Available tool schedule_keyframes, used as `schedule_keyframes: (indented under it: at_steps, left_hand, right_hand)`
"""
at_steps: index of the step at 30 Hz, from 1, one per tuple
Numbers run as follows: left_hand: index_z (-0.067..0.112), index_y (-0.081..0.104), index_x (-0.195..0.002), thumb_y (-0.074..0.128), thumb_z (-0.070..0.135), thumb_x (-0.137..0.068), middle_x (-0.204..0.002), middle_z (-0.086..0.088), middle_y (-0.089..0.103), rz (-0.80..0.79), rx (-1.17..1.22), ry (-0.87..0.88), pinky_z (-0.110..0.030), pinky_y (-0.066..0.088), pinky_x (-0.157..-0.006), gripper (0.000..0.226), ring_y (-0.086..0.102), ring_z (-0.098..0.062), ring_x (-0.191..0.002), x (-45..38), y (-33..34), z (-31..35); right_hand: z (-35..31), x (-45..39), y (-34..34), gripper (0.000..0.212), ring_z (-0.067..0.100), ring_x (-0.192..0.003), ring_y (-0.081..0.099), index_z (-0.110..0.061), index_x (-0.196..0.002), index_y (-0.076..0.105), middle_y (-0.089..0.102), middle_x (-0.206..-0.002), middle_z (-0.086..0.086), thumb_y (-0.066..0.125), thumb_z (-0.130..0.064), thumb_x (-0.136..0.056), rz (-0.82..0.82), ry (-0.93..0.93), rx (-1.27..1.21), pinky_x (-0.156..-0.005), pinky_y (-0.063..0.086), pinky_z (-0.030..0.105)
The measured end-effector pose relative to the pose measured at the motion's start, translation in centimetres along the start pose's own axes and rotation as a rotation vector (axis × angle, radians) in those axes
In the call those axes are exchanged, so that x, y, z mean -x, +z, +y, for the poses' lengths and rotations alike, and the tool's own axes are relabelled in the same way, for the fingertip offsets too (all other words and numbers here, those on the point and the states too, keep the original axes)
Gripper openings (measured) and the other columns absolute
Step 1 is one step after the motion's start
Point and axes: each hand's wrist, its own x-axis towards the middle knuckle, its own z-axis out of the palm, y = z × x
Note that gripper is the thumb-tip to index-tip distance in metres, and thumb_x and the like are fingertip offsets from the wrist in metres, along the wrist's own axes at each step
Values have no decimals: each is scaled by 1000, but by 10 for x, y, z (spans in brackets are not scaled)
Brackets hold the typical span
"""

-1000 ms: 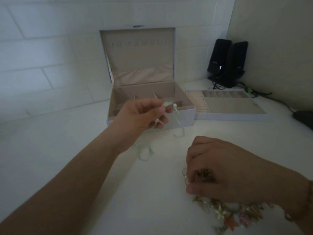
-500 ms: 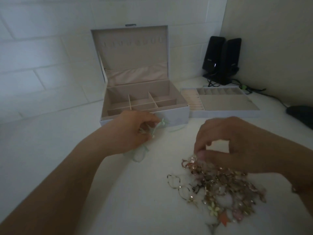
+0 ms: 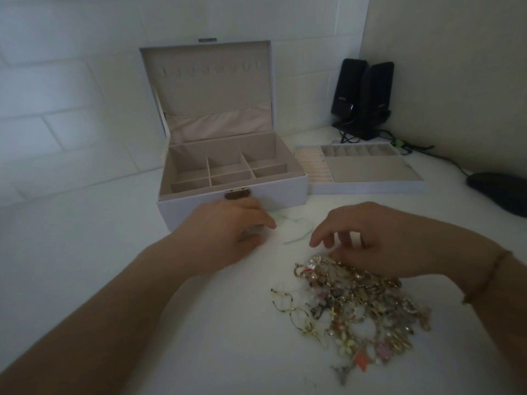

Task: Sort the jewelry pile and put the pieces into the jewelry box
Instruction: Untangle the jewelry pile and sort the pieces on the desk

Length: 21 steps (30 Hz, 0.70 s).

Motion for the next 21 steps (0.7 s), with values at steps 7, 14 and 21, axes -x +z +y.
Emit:
schedule_keyframes:
  at_steps: [7,14,21]
  left_hand:
    - [38,69,-107,63,40,-86,-106,22,64,31,159,140,-22,47,-66,22,56,-2,-79,4,-8,11]
    - [33,72,-109,78,10,-72,-104,12,68,-357,397,313,-24,49,-78,44,63,-15,-96,12,-24,22]
    - [26,76,-102,83,32,-78,-99,12,69,-388,467,291,-26,50,-76,25,63,-13,-90,10,-11,24]
  right_hand:
    - [-8,7,-6,17,4,-84,56,-41,-102,63,60,-89,-18,61,-33,-88,-157,-32,18,-71,47,17]
    - [-14,5,-3,22,9,-87,57,-42,-100,65,62,-93,-19,64,-25,-84,-50,-186,-39,-71,44,17]
    - [-17,12,-12,13,12,-86,56,-38,-89,70,60,-89,-12,72,-44,-77,-250,-165,-144,-73,47,24]
